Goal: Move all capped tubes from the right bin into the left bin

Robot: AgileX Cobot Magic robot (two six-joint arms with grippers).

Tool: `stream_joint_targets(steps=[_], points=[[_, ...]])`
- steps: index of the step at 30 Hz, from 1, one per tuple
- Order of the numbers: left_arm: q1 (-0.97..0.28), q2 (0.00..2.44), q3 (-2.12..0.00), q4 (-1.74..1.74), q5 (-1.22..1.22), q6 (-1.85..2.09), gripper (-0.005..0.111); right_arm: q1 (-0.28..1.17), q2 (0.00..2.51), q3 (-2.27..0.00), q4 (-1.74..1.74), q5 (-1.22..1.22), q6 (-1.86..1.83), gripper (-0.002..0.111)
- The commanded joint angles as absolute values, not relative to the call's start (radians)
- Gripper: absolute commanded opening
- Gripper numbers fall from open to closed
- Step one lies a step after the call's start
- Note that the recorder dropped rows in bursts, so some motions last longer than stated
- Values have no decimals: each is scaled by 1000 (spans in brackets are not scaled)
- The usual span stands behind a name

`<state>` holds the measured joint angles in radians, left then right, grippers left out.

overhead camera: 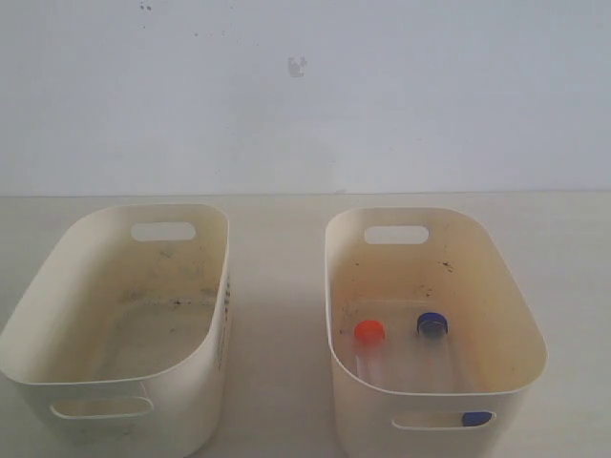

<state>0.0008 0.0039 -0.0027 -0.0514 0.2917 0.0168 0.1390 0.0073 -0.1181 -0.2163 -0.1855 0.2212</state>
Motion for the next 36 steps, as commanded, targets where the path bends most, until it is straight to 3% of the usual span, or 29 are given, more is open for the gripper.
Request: stream_joint_targets(steps=[1,9,16,30,36], points=[[6,0,0,-56,289,18,4,139,99,-271,-210,0,226,1],[6,0,0,-56,289,18,4,139,433,-473,-211,432,226,1],[6,0,0,-56,289,18,4,139,564,-478,-191,384,226,1],[6,0,0,-56,289,18,4,139,591,-478,-33,170,226,1],[6,0,0,-56,289,18,4,139,873,-478,-31,107,226,1]])
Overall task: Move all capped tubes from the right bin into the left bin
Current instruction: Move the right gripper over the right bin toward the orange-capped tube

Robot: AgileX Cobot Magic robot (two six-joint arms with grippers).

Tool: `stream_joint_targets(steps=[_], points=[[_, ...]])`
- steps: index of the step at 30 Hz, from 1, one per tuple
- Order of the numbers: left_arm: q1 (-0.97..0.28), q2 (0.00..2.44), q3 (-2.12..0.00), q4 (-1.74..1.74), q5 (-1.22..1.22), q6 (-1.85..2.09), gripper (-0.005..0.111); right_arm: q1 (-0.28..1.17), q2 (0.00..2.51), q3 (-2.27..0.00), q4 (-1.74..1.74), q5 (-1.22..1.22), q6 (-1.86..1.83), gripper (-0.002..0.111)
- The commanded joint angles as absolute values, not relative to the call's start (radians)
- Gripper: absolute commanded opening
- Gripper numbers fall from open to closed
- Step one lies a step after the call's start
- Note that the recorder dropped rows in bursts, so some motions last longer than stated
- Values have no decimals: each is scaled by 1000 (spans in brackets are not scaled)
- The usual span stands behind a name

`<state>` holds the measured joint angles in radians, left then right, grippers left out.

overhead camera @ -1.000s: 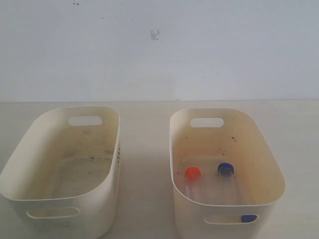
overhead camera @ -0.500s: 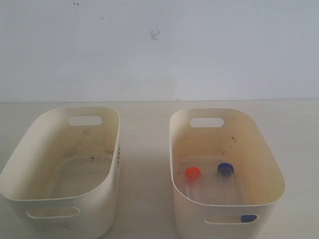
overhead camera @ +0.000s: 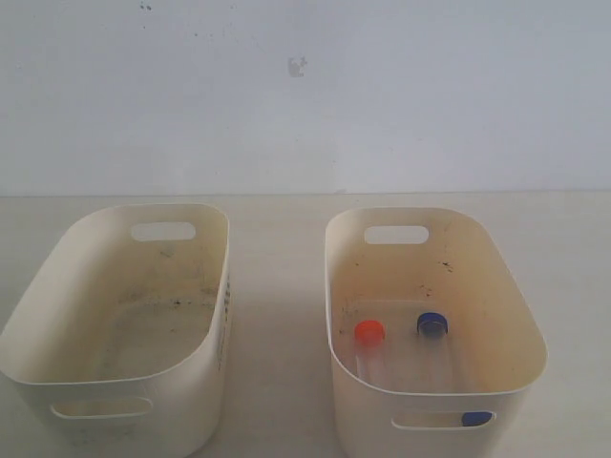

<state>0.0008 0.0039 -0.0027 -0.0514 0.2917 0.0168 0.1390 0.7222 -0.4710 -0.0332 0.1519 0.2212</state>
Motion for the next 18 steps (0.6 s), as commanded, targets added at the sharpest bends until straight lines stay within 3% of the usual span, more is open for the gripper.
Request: stream_joint_targets(steps=[1,11,18], points=[[6,0,0,-56,289,18,4,139,915,-478,-25,93,226,1],[6,0,0,-56,289,18,4,139,1058,-482,11,-10,206,1],[6,0,0,-56,289,18,4,247,1060,-611,11,157,45,1]])
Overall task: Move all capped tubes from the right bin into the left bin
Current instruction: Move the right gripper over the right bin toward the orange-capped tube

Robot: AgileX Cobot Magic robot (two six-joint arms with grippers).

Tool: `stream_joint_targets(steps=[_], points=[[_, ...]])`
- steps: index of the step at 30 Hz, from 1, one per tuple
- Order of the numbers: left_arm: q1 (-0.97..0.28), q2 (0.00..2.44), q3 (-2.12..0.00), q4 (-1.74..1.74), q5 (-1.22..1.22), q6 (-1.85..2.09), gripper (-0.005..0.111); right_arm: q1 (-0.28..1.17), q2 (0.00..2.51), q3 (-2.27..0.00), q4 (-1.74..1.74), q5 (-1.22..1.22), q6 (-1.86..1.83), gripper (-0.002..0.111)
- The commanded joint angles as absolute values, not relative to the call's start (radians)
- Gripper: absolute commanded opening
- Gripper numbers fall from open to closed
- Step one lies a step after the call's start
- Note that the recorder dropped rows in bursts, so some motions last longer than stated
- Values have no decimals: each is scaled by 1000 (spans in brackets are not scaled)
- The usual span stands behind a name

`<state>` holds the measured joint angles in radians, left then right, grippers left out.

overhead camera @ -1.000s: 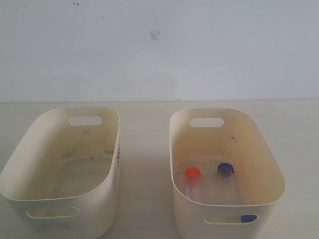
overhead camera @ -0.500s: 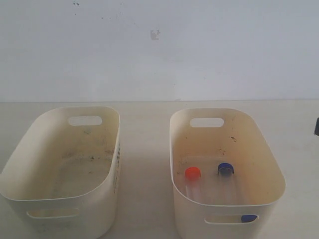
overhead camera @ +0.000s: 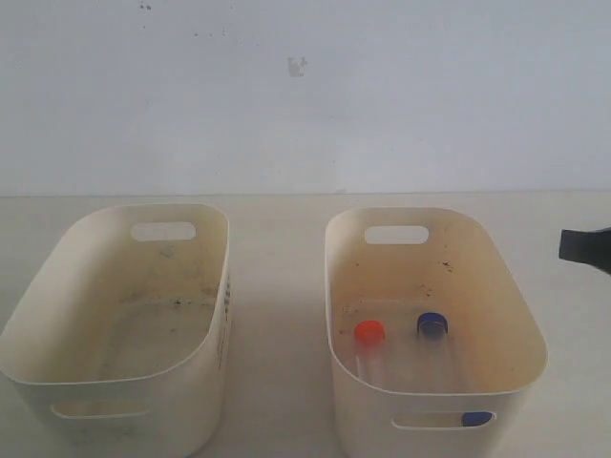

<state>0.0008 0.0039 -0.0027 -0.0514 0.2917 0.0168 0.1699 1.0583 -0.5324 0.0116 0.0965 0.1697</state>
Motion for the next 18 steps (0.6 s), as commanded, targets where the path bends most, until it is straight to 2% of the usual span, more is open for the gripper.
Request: stream_joint_targets(steps=[1,4,7,18], points=[[6,0,0,-56,289,18,4,279,1060,-640,11,164,6,1],[6,0,0,-56,289,18,4,351,1077,-737,11,202,-29,1],[6,0,0,-56,289,18,4,392,1143,-877,11,344,-32,1],[6,0,0,-56,289,18,4,396,1596,-1424,29,957,-35,1]])
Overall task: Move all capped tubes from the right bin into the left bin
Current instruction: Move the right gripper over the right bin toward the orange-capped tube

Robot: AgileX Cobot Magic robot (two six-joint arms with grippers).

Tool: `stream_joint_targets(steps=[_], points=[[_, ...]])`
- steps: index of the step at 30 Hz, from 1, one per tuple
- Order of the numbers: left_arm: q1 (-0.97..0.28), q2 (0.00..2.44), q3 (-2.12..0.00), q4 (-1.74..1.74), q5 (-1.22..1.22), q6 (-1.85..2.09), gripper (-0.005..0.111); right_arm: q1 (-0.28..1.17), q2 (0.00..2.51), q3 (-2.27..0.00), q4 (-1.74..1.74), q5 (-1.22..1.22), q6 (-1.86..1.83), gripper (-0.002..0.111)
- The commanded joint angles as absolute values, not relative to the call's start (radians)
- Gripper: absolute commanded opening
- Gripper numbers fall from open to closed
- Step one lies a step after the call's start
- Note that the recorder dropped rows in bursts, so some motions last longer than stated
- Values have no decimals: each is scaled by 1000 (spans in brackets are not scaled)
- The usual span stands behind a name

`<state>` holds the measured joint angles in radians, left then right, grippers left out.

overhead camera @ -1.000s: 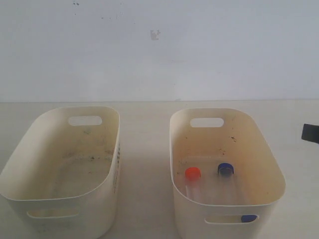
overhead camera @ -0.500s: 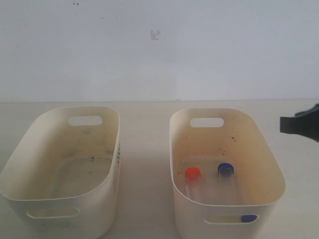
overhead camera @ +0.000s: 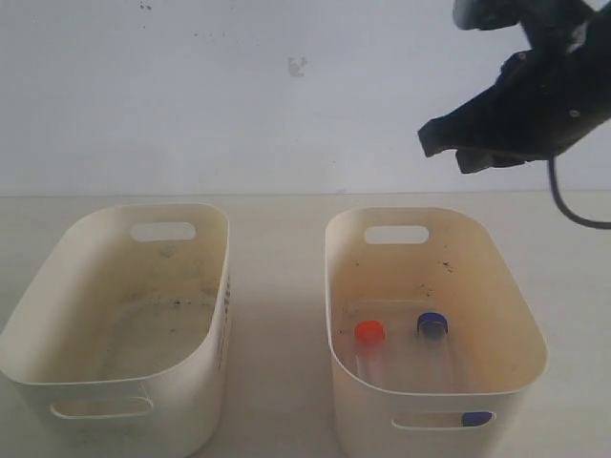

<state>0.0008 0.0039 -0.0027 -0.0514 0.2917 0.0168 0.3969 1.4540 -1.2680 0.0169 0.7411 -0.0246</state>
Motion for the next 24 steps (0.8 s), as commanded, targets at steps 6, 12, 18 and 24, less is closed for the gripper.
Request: stream_joint_targets(steps=[6,12,18,24], points=[[6,0,0,-56,289,18,4,396,1836,-1701,108,1221,-35,1],[6,0,0,-56,289,18,4,431,1968,-1820,135,1221,-35,22],[6,0,0,-56,289,18,4,452,2038,-1827,126,1221,67,72],[6,0,0,-56,289,18,4,452,2060,-1827,133,1221,118,51]])
